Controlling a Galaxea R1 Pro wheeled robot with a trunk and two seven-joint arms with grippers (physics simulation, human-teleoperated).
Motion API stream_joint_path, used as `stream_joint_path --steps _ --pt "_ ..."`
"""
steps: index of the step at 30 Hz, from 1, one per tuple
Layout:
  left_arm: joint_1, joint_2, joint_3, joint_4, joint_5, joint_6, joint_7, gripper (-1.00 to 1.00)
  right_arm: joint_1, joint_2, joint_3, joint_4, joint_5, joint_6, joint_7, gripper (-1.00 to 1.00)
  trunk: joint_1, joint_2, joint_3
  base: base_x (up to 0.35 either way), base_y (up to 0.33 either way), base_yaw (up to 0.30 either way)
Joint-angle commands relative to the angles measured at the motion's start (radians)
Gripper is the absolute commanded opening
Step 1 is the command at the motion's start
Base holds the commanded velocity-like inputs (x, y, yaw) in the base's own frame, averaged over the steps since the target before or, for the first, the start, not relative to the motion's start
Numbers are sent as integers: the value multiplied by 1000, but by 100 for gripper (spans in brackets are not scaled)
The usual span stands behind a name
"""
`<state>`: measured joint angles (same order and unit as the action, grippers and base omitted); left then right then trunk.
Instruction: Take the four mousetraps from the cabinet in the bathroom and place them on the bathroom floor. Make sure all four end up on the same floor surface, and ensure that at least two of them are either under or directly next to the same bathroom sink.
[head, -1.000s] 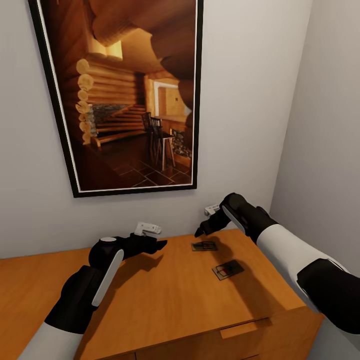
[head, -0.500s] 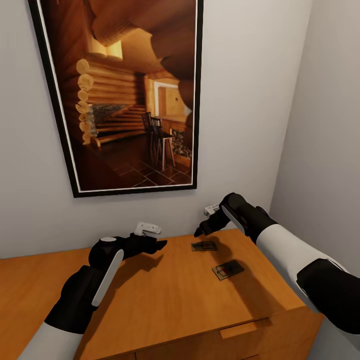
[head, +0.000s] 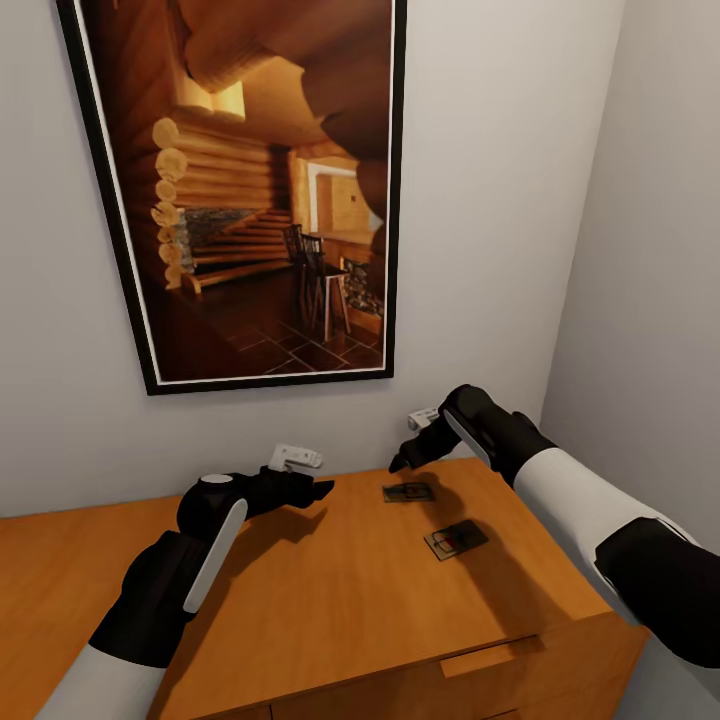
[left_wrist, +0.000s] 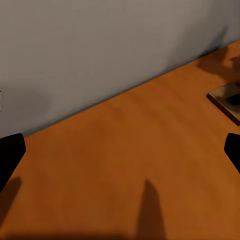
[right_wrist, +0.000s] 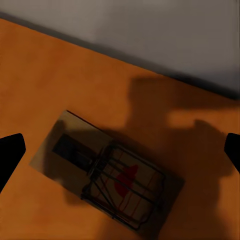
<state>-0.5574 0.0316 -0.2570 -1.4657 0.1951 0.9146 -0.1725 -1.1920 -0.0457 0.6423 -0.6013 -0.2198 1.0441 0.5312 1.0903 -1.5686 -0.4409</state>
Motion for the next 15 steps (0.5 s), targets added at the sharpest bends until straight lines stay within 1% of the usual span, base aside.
stream_joint_path --steps 1,10,12,15 --pt "-1 1 -1 -1 2 4 0 100 -1 -1 6 -2 -9 3 -4 100 0 -1 -1 0 0 0" --pt "-1 1 -1 -1 3 4 -1 100 -1 2 7 -2 -7 3 -10 100 0 -1 -1 0 0 7" --pt "-1 1 -1 -1 3 4 -1 100 -1 3 7 -2 -7 3 -10 100 0 -1 -1 0 0 85" --pt "-1 2 -1 -1 3 4 -1 100 -1 3 7 -2 -8 3 -10 100 0 -1 -1 0 0 179"
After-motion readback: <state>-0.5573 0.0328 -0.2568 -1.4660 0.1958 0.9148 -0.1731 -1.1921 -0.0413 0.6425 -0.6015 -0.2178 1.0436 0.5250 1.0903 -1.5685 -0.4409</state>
